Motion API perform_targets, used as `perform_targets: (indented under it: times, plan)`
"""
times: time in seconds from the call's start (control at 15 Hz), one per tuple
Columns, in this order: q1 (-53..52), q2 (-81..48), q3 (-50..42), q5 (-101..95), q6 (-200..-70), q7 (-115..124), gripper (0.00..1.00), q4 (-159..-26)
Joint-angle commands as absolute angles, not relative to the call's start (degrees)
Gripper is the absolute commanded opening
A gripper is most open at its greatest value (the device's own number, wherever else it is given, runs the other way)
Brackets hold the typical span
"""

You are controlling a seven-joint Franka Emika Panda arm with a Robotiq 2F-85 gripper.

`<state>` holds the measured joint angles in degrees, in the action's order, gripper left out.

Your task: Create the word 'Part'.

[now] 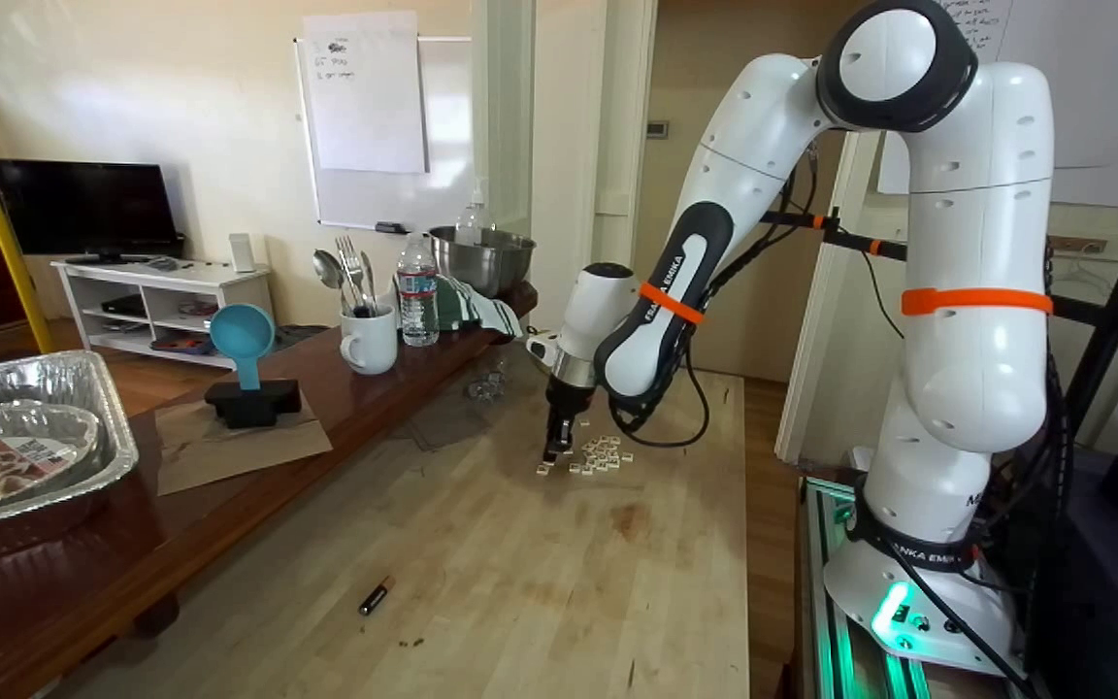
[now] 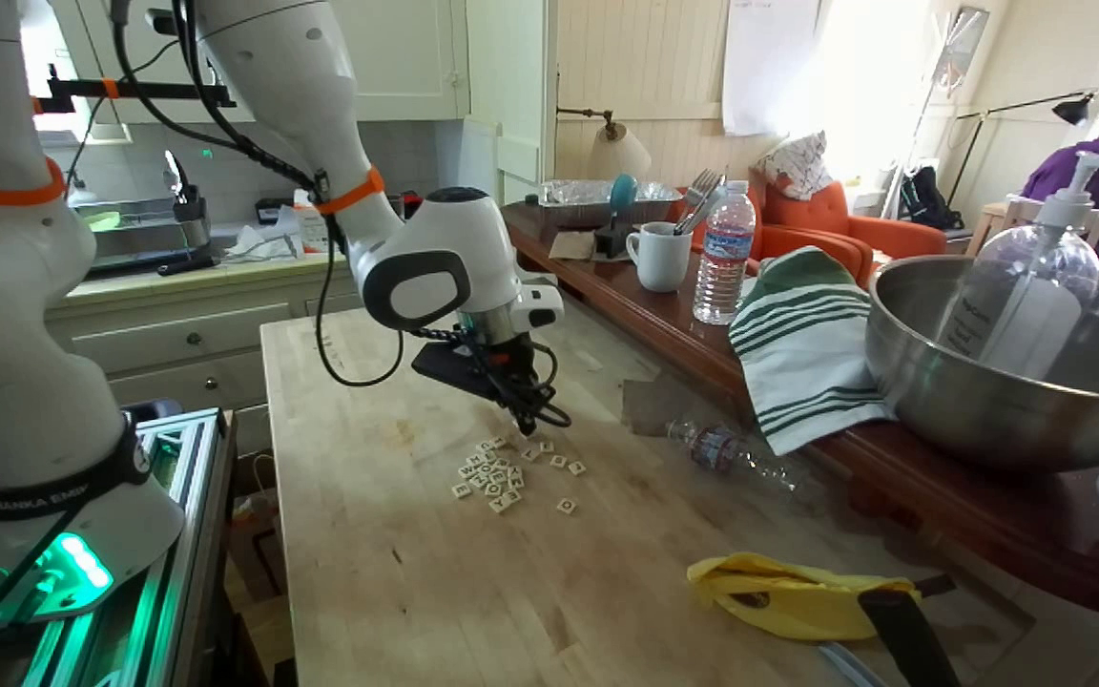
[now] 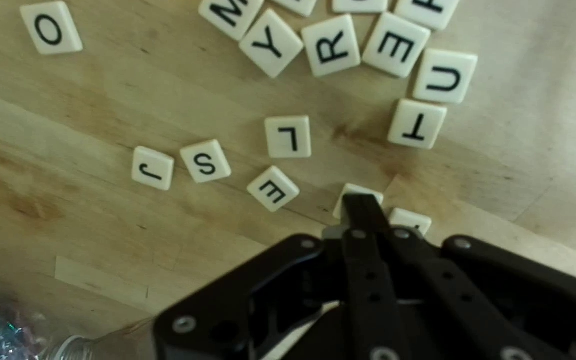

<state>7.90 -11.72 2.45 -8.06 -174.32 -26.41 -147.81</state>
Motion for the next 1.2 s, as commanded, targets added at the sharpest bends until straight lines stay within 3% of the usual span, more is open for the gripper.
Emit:
perform_targets:
  times: [0.0,1.13]
  plan:
    - [8.7,-16.4,4.0,-8.2,-176.1,-27.2,0.00,-147.2]
    - [9.8,-11.4,6.0,-8.1,-176.4,-29.4,0.00,-149.3]
